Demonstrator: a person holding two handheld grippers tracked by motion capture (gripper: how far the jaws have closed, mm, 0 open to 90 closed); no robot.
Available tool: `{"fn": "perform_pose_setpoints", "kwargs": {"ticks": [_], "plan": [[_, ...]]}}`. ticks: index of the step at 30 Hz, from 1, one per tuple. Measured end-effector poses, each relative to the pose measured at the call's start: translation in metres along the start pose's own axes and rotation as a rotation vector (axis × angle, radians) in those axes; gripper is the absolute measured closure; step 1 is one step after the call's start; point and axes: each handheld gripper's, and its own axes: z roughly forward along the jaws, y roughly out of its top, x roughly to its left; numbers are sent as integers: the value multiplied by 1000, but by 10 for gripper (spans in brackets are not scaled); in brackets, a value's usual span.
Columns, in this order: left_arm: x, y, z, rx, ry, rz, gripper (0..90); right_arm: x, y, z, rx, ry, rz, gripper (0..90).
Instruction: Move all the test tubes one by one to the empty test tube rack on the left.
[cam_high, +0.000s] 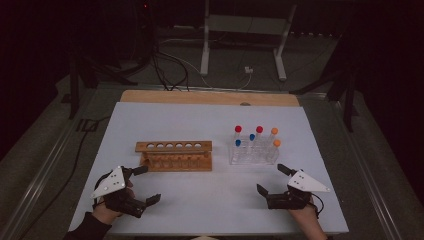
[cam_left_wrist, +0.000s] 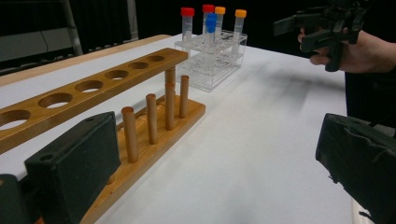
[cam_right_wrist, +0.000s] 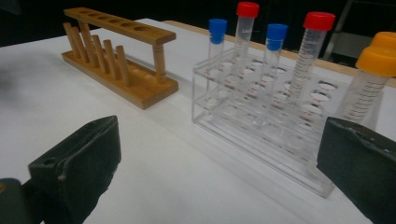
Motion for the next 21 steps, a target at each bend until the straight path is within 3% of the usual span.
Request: {"fn": "perform_pose_setpoints", "kwargs": {"ticks": [14,18,21], "plan": [[0,1,-1,-6,-11,-9,5,1,0,3,15,13,-11,0],[0,0,-1,-3,-13,-8,5,-1,1,1,4,2,9,0],[1,1,0,-5,-15,-12,5,0,1,1,17,-12,-7,0]]}}
